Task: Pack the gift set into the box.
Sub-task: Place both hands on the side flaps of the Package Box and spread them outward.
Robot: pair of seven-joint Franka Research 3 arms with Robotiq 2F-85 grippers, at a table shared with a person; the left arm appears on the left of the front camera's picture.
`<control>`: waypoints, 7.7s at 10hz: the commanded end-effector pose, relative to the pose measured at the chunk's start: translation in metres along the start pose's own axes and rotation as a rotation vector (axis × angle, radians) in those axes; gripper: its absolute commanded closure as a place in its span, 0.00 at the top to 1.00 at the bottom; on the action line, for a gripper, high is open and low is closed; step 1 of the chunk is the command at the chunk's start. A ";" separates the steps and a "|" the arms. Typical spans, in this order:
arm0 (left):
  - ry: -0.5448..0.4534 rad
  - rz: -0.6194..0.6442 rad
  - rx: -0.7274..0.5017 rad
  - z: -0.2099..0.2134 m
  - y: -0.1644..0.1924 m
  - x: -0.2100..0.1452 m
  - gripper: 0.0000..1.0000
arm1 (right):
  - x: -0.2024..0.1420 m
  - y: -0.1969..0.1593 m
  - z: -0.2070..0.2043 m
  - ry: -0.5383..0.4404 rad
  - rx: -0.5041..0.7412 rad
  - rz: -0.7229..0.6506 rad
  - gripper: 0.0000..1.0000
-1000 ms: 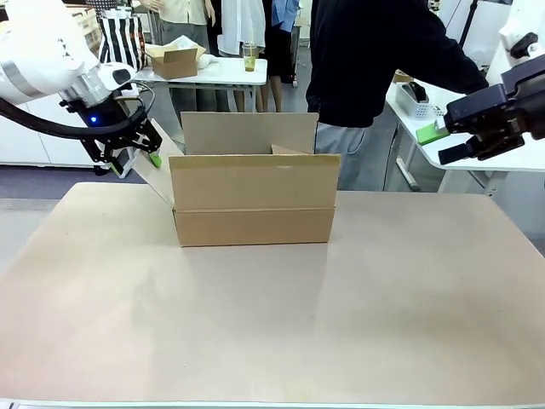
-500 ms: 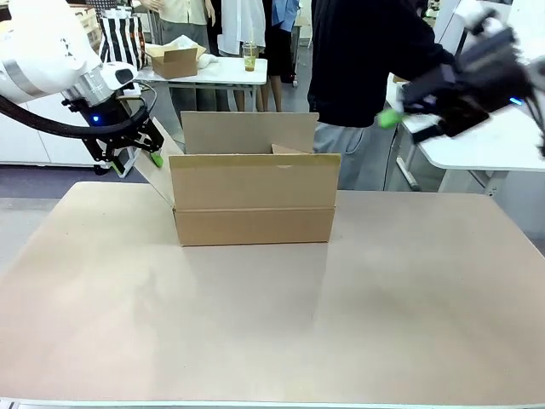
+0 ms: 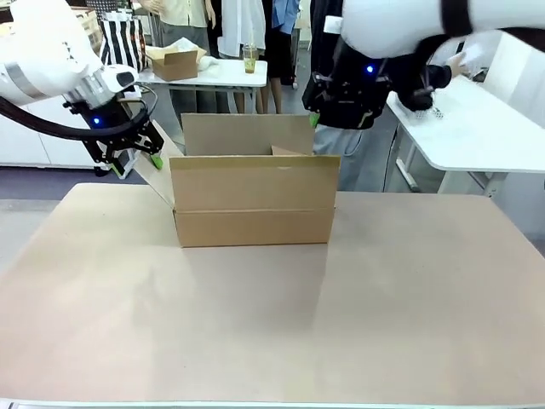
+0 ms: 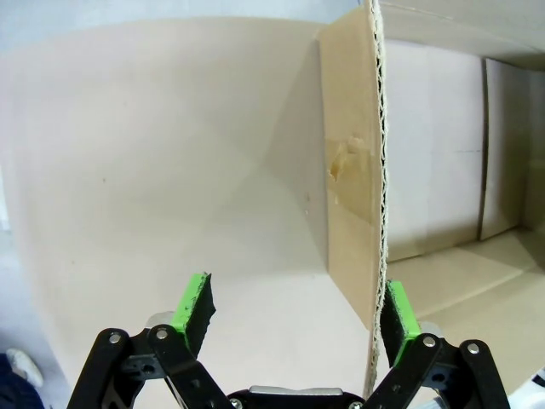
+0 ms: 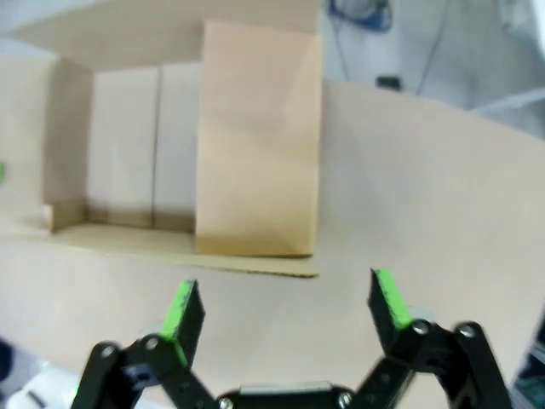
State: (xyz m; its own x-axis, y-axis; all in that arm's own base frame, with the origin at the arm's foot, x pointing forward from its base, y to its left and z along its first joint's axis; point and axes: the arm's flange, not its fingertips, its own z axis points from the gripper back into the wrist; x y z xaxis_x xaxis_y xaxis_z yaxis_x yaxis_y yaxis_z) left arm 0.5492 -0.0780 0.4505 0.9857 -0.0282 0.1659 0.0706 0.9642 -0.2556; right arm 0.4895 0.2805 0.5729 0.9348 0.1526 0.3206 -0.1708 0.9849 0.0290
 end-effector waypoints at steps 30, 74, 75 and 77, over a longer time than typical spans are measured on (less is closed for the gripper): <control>-0.005 0.014 0.019 0.003 -0.002 0.000 1.00 | 0.032 0.106 -0.203 0.181 -0.322 -0.082 1.00; -0.005 0.014 0.019 0.003 -0.002 0.000 1.00 | 0.063 0.039 -0.138 0.154 -0.152 -0.034 1.00; -0.005 0.014 0.019 0.003 -0.002 0.000 1.00 | 0.057 0.054 -0.141 0.166 -0.172 -0.028 1.00; -0.005 0.014 0.019 0.003 -0.002 0.000 1.00 | 0.046 0.077 -0.142 0.135 -0.192 -0.025 1.00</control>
State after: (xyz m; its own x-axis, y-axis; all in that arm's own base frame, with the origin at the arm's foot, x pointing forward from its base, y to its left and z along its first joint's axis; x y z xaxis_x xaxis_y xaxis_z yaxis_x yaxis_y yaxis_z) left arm 0.5492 -0.0783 0.4509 0.9857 -0.0276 0.1663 0.0699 0.9645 -0.2546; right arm 0.5617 0.3724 0.4507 0.9738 0.1548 0.1667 -0.1369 0.9840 -0.1138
